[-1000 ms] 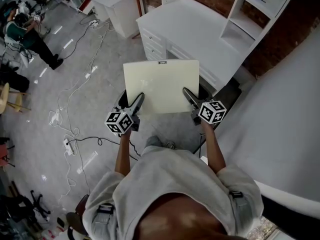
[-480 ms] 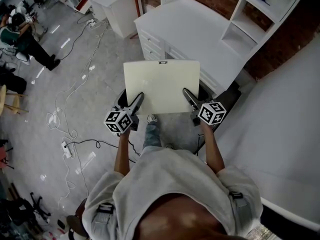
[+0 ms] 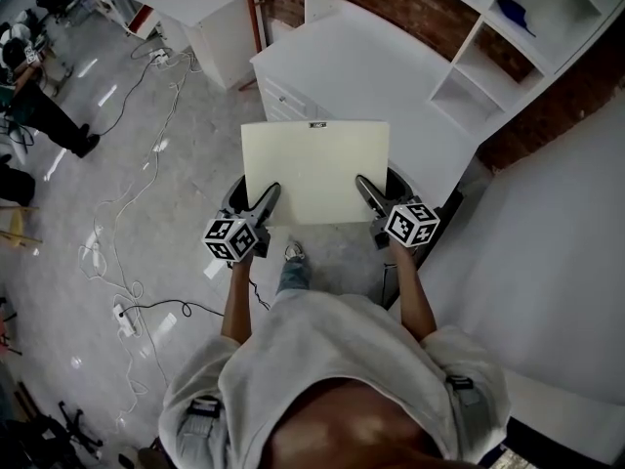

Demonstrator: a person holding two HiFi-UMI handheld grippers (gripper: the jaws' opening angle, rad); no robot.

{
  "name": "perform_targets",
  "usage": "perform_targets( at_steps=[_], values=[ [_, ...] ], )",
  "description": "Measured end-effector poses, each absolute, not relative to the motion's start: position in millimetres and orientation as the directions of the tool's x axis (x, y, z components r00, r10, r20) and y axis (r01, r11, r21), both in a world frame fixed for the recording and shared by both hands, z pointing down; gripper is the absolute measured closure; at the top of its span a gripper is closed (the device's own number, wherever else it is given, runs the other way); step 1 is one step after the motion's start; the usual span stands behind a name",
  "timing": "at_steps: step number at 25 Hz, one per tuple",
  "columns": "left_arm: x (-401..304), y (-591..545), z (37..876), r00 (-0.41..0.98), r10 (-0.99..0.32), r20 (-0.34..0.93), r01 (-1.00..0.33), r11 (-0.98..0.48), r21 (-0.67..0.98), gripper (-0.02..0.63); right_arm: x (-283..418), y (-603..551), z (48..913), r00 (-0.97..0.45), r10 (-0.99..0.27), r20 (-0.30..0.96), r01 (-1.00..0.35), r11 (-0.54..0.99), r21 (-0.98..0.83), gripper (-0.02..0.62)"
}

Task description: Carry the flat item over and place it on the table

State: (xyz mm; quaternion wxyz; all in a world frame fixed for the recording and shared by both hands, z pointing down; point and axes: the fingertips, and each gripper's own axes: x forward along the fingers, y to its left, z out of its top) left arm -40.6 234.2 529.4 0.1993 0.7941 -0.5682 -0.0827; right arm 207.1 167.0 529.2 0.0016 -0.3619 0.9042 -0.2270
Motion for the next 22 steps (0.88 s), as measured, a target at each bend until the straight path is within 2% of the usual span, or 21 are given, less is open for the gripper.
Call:
perform_targets(
  at_steps=[11,22],
  values=[
    [-127,118,509,0.354,-0.932,0.076,-0.868,-0.297,0.399,0.216,122,54,509,-0.733,-0.663,0.149,-0.658,0.636,-0.404,0.227],
    [-190,49,513,0.372,-0.926,0.070,-0.857,-0.313,0.410,0.216,60,-12,511,-0.719,-0.678,0.151,-0.673,0.625,-0.396,0.227]
  ],
)
